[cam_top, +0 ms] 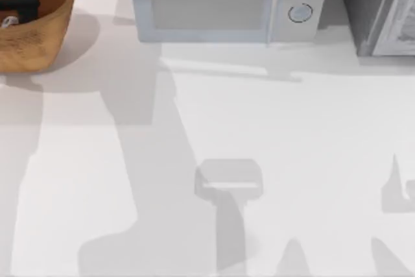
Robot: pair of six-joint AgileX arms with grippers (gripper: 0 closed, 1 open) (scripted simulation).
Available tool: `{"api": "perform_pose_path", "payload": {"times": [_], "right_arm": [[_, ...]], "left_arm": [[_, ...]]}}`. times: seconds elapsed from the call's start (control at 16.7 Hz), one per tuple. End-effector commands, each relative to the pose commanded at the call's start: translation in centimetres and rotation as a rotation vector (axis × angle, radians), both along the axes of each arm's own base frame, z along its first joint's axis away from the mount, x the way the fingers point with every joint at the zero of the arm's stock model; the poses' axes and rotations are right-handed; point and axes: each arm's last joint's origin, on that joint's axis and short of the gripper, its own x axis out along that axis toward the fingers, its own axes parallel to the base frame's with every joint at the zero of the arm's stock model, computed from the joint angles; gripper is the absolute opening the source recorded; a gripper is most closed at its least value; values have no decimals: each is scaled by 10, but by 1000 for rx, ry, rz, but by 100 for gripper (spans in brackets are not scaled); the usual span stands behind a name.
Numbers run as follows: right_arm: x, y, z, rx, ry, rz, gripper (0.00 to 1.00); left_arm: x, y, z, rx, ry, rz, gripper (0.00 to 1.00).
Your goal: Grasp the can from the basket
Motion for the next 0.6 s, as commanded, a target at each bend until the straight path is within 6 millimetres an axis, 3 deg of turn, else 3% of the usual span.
{"api": "perform_pose_path", "payload": {"times": [0.6], "right_arm": [[0,0,0,0,0,0,100]], "left_arm": [[0,0,0,0,0,0,2]]}}
